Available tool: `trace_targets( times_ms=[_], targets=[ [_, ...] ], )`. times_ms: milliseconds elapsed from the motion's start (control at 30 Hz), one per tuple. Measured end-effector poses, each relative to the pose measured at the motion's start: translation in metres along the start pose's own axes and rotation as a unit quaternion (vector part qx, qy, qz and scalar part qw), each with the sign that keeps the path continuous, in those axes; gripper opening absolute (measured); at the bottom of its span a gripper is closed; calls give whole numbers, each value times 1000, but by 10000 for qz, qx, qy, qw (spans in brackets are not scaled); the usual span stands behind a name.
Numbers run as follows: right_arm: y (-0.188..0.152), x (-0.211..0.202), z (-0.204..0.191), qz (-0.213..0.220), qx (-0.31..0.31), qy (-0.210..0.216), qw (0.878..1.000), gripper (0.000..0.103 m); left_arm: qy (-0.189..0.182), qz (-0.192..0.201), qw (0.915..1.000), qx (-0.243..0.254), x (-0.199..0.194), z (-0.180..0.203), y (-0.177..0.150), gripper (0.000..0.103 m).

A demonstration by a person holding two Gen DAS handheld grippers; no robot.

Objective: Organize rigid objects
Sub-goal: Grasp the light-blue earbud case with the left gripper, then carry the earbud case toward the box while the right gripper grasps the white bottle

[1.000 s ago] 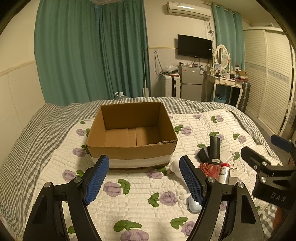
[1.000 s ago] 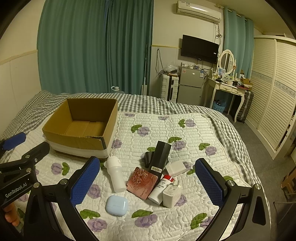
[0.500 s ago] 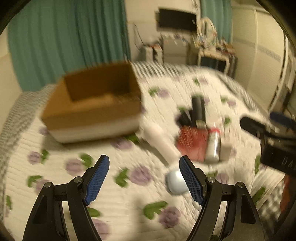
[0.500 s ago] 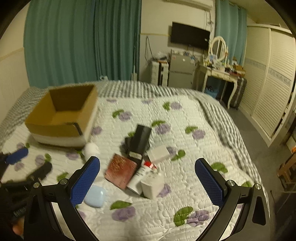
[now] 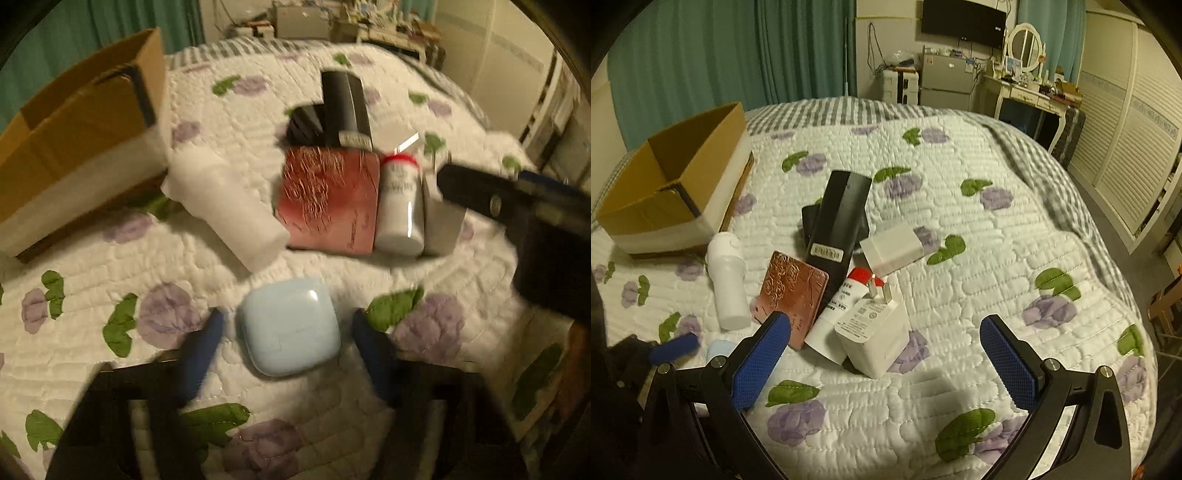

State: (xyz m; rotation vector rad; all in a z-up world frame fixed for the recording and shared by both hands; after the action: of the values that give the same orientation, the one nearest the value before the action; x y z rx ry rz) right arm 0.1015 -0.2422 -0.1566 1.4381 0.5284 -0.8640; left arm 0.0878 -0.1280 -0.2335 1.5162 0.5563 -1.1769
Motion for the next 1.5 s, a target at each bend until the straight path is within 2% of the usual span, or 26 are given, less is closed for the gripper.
trace_targets(
  times_ms=[100,300,400,467,600,667,833,867,933,1000,1100,1200,1400,1500],
  targets=[
    [0,1,0,-18,0,-27,10000,102,-106,26,9999,-85,-4,-3,0,53],
    [9,-11,-10,198,-156,-102,9996,99,-236,724,9963,-394,-60,-26,13,53],
    [18,-17,-31,278,-185,179,9993,99,19,836,9952,-505,-76,-50,20,53],
    [21,-17,-54,293,-441,299,9982,98,135,847,9940,-675,-82,-69,23,53],
    [29,-11,-107,257,-1017,656,9923,88,540,848,9908,-907,-84,-106,22,53],
    [28,-3,-126,198,-1196,786,9895,87,713,794,9884,-1081,-82,-127,19,53],
    [21,30,-165,-172,-1591,1020,9818,70,842,713,9806,-1621,-76,-170,13,53],
    [21,35,-170,-204,-1614,1071,9809,68,852,723,9798,-1659,-77,-174,12,53],
    [21,42,-181,-242,-1670,1163,9788,57,853,740,9788,-1710,-77,-179,10,53],
    [19,54,-191,-326,-1815,1116,9765,54,827,718,9791,-1711,-74,-181,10,53],
    [11,72,-192,-526,-1914,940,9756,47,785,651,9808,-1662,-71,-180,6,53],
    [11,67,-189,-443,-1803,986,9776,42,736,621,9827,-1580,-69,-177,3,53],
    [15,26,-164,-206,-1363,1034,9850,42,615,767,9838,-1501,-86,-171,6,53],
    [29,2,-160,-96,-1316,1028,9859,42,510,928,9842,-1421,-108,-163,12,53]
  ],
)
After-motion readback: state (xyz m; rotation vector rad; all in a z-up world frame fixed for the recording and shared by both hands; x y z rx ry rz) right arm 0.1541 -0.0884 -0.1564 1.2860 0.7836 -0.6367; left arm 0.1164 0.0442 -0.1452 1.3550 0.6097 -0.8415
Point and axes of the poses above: each gripper's, at about its wrist camera, not at the fingertips, and x roughly the way its jaws point, z to its right, y to its top, the point moved 9 cm from there along x, roughly the way its jaws point, and after that the axes turned 7 degrees about -y, right-handed, at the moved point
